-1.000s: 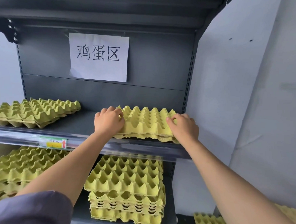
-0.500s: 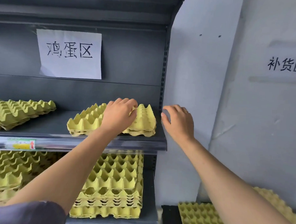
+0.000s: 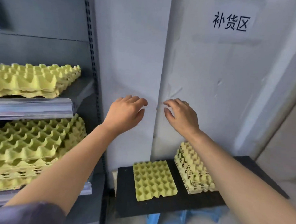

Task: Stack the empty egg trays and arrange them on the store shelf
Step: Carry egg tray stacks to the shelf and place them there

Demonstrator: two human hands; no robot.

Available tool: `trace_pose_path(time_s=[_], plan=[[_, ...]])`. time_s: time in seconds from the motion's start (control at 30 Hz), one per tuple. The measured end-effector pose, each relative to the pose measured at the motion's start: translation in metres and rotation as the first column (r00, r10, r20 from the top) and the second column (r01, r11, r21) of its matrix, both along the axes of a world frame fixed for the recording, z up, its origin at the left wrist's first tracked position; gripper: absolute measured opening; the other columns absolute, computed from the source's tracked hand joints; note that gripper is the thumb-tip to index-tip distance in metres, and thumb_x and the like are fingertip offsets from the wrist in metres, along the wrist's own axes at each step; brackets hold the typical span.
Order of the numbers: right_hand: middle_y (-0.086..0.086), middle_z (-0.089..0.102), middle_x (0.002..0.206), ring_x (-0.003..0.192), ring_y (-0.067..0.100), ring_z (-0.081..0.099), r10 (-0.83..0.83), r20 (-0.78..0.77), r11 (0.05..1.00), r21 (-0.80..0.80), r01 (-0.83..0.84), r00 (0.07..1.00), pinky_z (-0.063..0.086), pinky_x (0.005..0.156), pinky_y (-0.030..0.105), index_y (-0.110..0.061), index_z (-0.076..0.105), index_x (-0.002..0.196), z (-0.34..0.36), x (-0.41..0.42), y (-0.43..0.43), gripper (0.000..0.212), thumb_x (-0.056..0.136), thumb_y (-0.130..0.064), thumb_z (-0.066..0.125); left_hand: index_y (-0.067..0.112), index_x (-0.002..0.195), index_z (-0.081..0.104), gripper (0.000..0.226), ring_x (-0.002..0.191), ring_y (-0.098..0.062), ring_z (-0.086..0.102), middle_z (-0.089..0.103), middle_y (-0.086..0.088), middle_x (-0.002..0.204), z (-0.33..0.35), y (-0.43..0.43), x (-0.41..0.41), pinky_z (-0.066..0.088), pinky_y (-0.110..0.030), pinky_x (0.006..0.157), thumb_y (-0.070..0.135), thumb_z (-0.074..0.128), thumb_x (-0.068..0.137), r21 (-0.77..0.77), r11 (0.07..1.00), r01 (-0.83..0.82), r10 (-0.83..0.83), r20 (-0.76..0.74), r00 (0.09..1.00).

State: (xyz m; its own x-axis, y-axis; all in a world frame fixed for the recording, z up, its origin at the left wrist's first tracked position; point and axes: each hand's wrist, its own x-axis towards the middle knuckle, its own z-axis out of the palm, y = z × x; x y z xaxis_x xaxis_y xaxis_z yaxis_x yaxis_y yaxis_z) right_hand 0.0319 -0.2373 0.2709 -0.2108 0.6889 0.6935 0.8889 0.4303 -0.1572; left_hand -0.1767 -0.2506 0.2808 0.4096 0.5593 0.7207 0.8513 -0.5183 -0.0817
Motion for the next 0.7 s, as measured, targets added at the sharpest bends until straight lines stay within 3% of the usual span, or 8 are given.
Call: trace_pose_path(time_s=[0.17,0.3,0.43,0.6,0.7], plan=[[0.0,0.062,0.119,0.109,0.025,0.055,-0.04,0.073,0.98,-0.193,0.053,0.997,0.05,0.078,0.038,-0.021,0.06,0.122,-0.056,0.054,0.017,0.029,0.096,-0.027,0.048,0.013,0.101,0.065,0.04,0.072,-0.028,0.063,0.067,-0.002,0.079,-0.063,0.024,0.036,0.044,-0.03,0.06,0.031,0.034,0.084,-0.179,0.984,-0.005,0.0,-0.03,1.0],[-0.002,0.061,0.121,0.111,0.022,0.054,-0.051,0.116,0.935,-0.342,0.088,0.992,0.05,0.079,0.037,-0.024,0.057,0.125,-0.105,0.077,0.048,0.031,0.096,-0.029,0.046,0.012,0.103,0.065,0.029,0.074,-0.028,0.062,0.066,-0.002,0.079,-0.117,0.059,0.047,0.041,-0.03,0.061,0.024,0.046,0.085,-0.303,0.952,-0.041,0.025,-0.056,0.998],[-0.002,0.06,0.12,0.111,0.023,0.055,-0.071,0.161,0.878,-0.459,0.139,0.984,0.052,0.075,0.037,-0.025,0.055,0.126,-0.148,0.088,0.088,0.032,0.096,-0.028,0.046,0.011,0.1,0.066,0.03,0.07,-0.029,0.062,0.065,-0.003,0.074,-0.163,0.107,0.054,0.046,-0.033,0.057,0.023,0.045,0.083,-0.394,0.918,-0.047,0.027,-0.057,0.998],[0.001,0.057,0.124,0.114,0.025,0.054,-0.079,0.192,0.771,-0.611,0.182,0.978,0.048,0.078,0.035,-0.023,0.051,0.131,-0.207,0.099,0.129,0.035,0.097,-0.03,0.046,0.019,0.122,0.055,0.03,0.099,-0.023,0.057,0.064,0.001,0.104,-0.217,0.156,0.068,0.04,-0.031,0.075,0.025,0.041,0.096,-0.548,0.831,-0.096,0.063,-0.079,0.995],[0.005,0.056,0.126,0.115,0.026,0.054,-0.07,0.169,0.672,-0.72,0.172,0.983,0.047,0.082,0.035,-0.02,0.049,0.134,-0.248,0.107,0.145,0.038,0.097,-0.03,0.047,0.023,0.125,0.051,0.031,0.104,-0.021,0.055,0.061,0.002,0.111,-0.254,0.172,0.073,0.042,-0.031,0.083,0.027,0.039,0.097,-0.655,0.739,-0.157,0.092,-0.133,0.987]])
